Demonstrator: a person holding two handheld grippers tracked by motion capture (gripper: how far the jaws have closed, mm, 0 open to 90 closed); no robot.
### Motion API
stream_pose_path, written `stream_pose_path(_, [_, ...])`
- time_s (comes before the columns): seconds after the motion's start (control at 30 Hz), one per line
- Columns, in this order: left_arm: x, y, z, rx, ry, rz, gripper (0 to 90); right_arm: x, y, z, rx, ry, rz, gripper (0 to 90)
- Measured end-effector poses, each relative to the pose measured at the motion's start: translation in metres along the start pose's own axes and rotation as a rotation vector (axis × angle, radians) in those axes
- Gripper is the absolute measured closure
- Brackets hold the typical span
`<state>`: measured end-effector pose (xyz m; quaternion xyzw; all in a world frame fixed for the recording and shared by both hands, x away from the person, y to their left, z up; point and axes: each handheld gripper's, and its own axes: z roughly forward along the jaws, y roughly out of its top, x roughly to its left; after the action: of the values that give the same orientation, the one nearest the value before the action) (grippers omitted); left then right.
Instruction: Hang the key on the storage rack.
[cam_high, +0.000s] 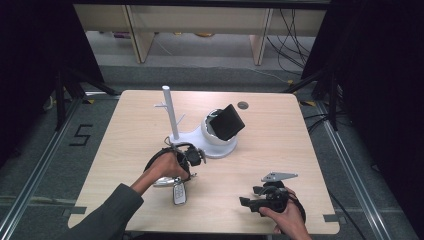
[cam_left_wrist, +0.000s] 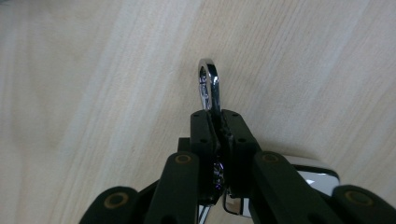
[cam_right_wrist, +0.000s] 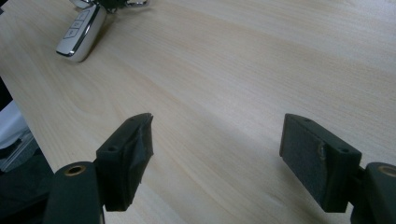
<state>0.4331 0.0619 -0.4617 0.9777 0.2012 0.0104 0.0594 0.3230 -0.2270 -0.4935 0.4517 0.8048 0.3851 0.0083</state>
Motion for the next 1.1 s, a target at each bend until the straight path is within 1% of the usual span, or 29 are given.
stream_pose_path(0.03, [0.001, -0.001, -0.004, 0.005, -0.010, -0.004, 83.7, 0.000, 0.000, 0.000, 0.000, -0.002, 0.000, 26.3])
stream_pose_path(0.07, [0.002, -0.003, -0.006, -0.009, 0.000, -0.011, 83.8, 0.000, 0.000, 0.000, 0.000, -0.002, 0.000, 26.3])
stream_pose_path(0.1, [0.003, -0.005, -0.010, -0.005, 0.003, -0.011, 83.8, 0.000, 0.000, 0.000, 0.001, -0.002, 0.000, 26.3])
stream_pose_path(0.2, [0.008, -0.012, -0.021, -0.019, 0.006, -0.024, 83.8, 0.000, 0.000, 0.000, 0.001, -0.009, -0.003, 26.3])
stream_pose_path(0.23, [0.010, -0.014, -0.025, -0.031, 0.022, -0.030, 83.8, 0.000, 0.000, 0.000, 0.001, -0.008, -0.002, 26.3])
stream_pose_path(0.27, [0.012, -0.016, -0.030, -0.034, 0.025, -0.036, 83.8, 0.000, 0.000, 0.000, 0.001, 0.001, 0.004, 26.3])
stream_pose_path(0.3, [0.014, -0.019, -0.035, -0.028, 0.020, -0.045, 83.9, 0.000, 0.000, 0.000, -0.001, 0.004, 0.004, 26.3])
stream_pose_path(0.33, [0.016, -0.022, -0.040, -0.031, 0.030, -0.050, 83.9, 0.000, 0.000, 0.000, 0.002, 0.003, 0.011, 26.3])
stream_pose_path(0.37, [0.018, -0.025, -0.045, -0.031, 0.032, -0.057, 83.9, -0.002, 0.000, 0.000, 0.000, -0.004, -0.005, 26.3])
stream_pose_path(0.4, [0.019, -0.028, -0.050, -0.041, 0.035, -0.068, 83.9, -0.002, 0.000, 0.001, -0.003, -0.009, -0.003, 26.3])
stream_pose_path(0.43, [0.021, -0.031, -0.056, -0.048, 0.042, -0.073, 83.9, -0.001, -0.001, 0.001, -0.008, 0.008, 0.017, 26.3])
stream_pose_path(0.47, [0.023, -0.035, -0.062, -0.053, 0.039, -0.077, 83.9, -0.002, -0.001, 0.002, -0.010, 0.009, 0.003, 26.3])
stream_pose_path(0.5, [0.023, -0.035, -0.062, -0.053, 0.039, -0.077, 83.9, -0.001, -0.001, 0.001, 0.001, 0.001, 0.018, 26.3])
stream_pose_path(0.53, [0.026, -0.042, -0.073, -0.062, 0.055, -0.094, 83.9, -0.002, 0.000, 0.000, -0.007, -0.013, -0.005, 26.3])
stream_pose_path(0.57, [0.028, -0.045, -0.078, -0.062, 0.059, -0.098, 83.9, -0.001, -0.001, 0.000, -0.005, -0.011, 0.009, 26.3])
stream_pose_path(0.6, [0.029, -0.049, -0.084, -0.065, 0.067, -0.106, 83.9, -0.002, 0.000, 0.000, -0.007, -0.009, -0.002, 26.3])
stream_pose_path(0.67, [0.033, -0.055, -0.094, -0.060, 0.073, -0.120, 83.9, -0.002, 0.000, 0.000, -0.006, -0.010, -0.001, 26.3])
stream_pose_path(0.7, [0.035, -0.058, -0.099, -0.064, 0.083, -0.124, 83.9, -0.002, -0.001, 0.000, -0.007, -0.008, -0.001, 26.3])
stream_pose_path(0.73, [0.036, -0.060, -0.104, -0.057, 0.084, -0.130, 83.9, -0.002, -0.001, 0.001, -0.007, -0.004, 0.002, 26.3])
stream_pose_path(0.8, [0.039, -0.066, -0.112, -0.059, 0.098, -0.144, 83.9, -0.003, 0.000, 0.000, -0.004, -0.009, 0.003, 26.3])
stream_pose_path(0.83, [0.041, -0.068, -0.116, -0.060, 0.097, -0.151, 83.9, -0.003, 0.000, 0.000, -0.004, -0.011, 0.006, 26.3])
stream_pose_path(0.87, [0.043, -0.071, -0.120, -0.065, 0.104, -0.157, 83.8, -0.004, 0.000, 0.000, -0.006, -0.012, -0.003, 26.3])
stream_pose_path(0.93, [0.045, -0.076, -0.127, -0.069, 0.110, -0.169, 83.9, -0.003, 0.000, 0.000, -0.005, -0.011, 0.001, 26.3])
stream_pose_path(0.97, [0.047, -0.077, -0.130, -0.072, 0.113, -0.179, 83.9, -0.004, 0.000, 0.000, -0.004, -0.014, 0.000, 26.3])
stream_pose_path(1.03, [0.049, -0.080, -0.135, -0.065, 0.116, -0.182, 83.8, -0.003, 0.000, 0.000, -0.002, -0.010, 0.005, 26.3])
stream_pose_path(1.1, [0.052, -0.081, -0.142, -0.075, 0.120, -0.193, 83.9, -0.002, 0.000, -0.001, 0.000, -0.006, 0.012, 26.3])
